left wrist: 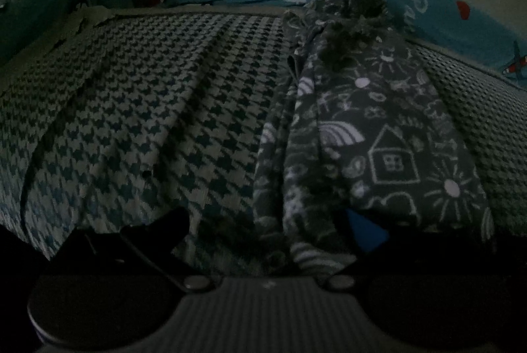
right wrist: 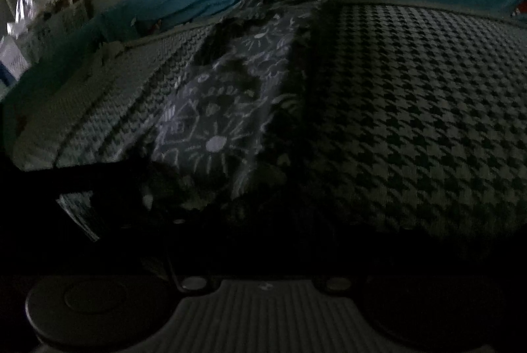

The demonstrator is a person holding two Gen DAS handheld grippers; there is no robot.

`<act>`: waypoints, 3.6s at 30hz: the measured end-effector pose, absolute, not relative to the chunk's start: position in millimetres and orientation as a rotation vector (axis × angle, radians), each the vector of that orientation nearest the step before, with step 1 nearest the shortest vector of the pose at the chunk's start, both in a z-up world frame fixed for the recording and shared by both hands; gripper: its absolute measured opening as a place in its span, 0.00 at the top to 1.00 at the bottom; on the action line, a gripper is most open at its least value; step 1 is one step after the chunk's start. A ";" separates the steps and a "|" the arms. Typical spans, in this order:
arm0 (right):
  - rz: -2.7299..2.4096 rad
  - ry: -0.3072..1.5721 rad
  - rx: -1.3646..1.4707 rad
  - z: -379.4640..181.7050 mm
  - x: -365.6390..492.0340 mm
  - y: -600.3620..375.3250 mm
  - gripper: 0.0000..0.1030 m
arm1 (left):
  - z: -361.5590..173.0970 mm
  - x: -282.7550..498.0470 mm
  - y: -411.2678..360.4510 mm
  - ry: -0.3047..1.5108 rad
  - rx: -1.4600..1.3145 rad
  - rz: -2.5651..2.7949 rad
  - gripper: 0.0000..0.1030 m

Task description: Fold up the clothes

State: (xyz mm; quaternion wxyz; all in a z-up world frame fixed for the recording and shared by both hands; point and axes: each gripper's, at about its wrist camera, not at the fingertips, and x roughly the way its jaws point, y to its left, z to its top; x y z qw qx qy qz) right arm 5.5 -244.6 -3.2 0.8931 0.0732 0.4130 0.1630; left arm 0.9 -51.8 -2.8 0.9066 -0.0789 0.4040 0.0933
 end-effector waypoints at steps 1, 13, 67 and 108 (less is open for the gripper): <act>0.340 0.852 0.172 -0.9 6.3 -247.7 0.38 | -0.8 1.6 -51.7 0.827 -0.167 0.189 0.00; 0.364 0.819 0.251 22.9 51.4 -275.0 0.38 | 21.4 23.4 -57.8 0.770 -0.174 0.140 0.00; 0.338 0.781 0.277 16.2 245.2 -288.3 0.38 | 0.9 165.4 -67.0 0.908 -0.085 0.186 0.00; 0.354 0.755 0.464 -26.6 353.1 -304.3 0.38 | -11.7 177.8 -56.7 0.959 -0.153 0.150 0.00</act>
